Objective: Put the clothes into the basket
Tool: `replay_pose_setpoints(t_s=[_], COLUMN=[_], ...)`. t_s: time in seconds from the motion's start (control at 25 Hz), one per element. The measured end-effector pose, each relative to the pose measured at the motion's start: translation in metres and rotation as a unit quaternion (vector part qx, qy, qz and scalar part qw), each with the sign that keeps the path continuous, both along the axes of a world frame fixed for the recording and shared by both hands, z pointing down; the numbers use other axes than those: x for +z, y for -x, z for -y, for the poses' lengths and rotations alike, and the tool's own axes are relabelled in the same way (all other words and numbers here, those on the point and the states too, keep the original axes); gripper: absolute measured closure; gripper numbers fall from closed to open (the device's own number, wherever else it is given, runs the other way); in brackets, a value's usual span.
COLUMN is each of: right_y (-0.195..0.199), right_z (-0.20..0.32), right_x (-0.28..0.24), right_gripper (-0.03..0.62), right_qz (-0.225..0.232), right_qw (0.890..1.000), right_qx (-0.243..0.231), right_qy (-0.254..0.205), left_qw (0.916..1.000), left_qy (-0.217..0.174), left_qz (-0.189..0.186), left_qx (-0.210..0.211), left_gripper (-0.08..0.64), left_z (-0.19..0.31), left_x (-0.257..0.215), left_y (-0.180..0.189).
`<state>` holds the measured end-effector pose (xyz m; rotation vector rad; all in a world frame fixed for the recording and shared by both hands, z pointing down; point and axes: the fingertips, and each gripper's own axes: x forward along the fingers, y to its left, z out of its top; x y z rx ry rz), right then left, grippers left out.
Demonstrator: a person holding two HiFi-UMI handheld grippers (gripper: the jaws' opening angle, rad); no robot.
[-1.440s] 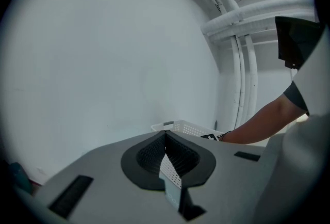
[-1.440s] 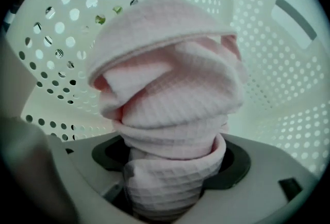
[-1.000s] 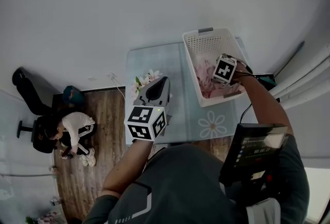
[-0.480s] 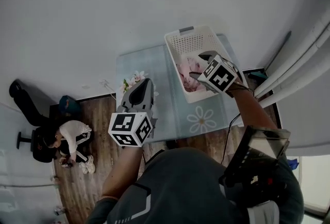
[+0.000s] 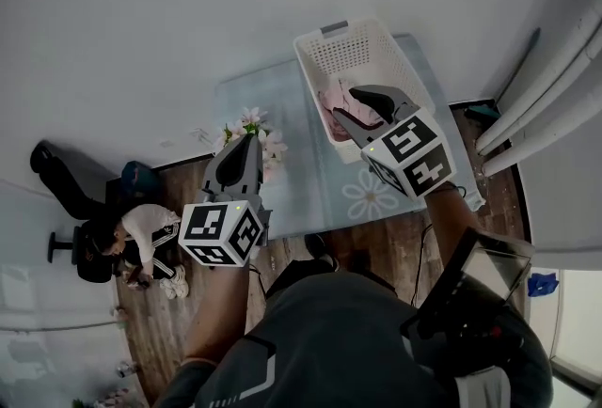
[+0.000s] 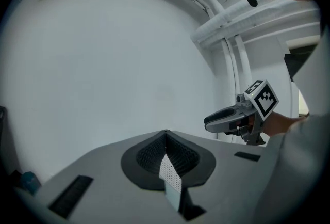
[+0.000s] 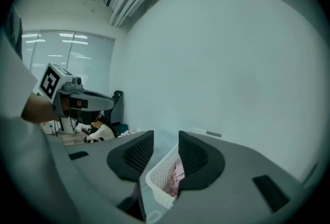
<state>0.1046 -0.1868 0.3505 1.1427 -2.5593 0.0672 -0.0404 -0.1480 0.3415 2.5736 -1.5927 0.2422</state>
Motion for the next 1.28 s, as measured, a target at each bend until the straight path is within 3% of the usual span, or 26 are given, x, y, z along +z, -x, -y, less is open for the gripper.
replay_pose_setpoints(t_s=[0.12, 0.36, 0.68, 0.84, 1.28], right_y=[-0.005, -0.007, 0.038, 0.060, 0.086], right_z=[-0.007, -0.024, -0.051, -0.062, -0.069], right_x=[-0.006, -0.037, -0.051, -0.055, -0.056], right_gripper=[0.485, 0.533, 0.557, 0.565, 0.578], right_qz=[0.028, 0.067, 0.085, 0.097, 0.102], right_qw=[0.999, 0.994, 0.989, 0.988, 0.983], right_qx=[0.041, 0.082, 0.108, 0.114, 0.146], right_qy=[-0.006, -0.041, -0.053, -0.050, -0.053], left_qw=[0.9999, 0.9983, 0.9954, 0.9953, 0.9948], left_qy=[-0.013, -0.039, -0.058, -0.059, -0.052], left_qz=[-0.007, -0.035, -0.052, -0.041, -0.038], left_qx=[-0.003, 0.024, 0.057, 0.065, 0.079], left_gripper=[0.553, 0.553, 0.553, 0.552, 0.552], left_z=[-0.007, -0.017, -0.027, -0.030, -0.035], left_x=[-0.007, -0.026, -0.043, -0.048, -0.040], left_y=[0.007, 0.005, 0.033, 0.052, 0.091])
